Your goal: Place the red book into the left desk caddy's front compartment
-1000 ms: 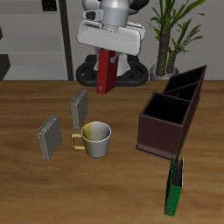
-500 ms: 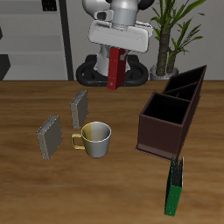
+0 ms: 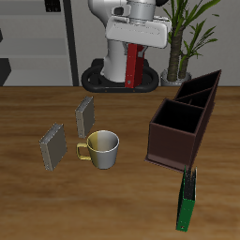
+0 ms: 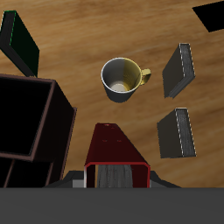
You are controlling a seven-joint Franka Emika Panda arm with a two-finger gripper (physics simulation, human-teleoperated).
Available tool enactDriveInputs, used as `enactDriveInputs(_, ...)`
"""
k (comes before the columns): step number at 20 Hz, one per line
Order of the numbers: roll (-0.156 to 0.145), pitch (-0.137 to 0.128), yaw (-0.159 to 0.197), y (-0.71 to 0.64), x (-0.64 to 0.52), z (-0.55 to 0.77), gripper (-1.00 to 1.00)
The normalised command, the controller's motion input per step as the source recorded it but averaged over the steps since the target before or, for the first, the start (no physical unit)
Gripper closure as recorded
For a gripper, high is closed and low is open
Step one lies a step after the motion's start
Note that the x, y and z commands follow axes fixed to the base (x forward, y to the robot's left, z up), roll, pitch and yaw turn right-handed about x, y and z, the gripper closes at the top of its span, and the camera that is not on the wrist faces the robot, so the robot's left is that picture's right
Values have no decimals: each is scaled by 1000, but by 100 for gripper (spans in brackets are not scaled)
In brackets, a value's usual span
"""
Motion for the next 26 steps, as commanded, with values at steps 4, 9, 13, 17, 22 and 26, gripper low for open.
enactDriveInputs(4,40,-58,6,373,-434,50,100)
enactDriveInputs(9,38,-11,9,334,-279,-86,100)
enactDriveInputs(13,5,13,-15,225,-82,-61,100)
enactDriveInputs(17,12,9,-29,202,-67,-18,100)
enactDriveInputs(22,9,-13,-38,158,-11,33,100)
enactDriveInputs(26,9,8,-40,198,67,-22,100)
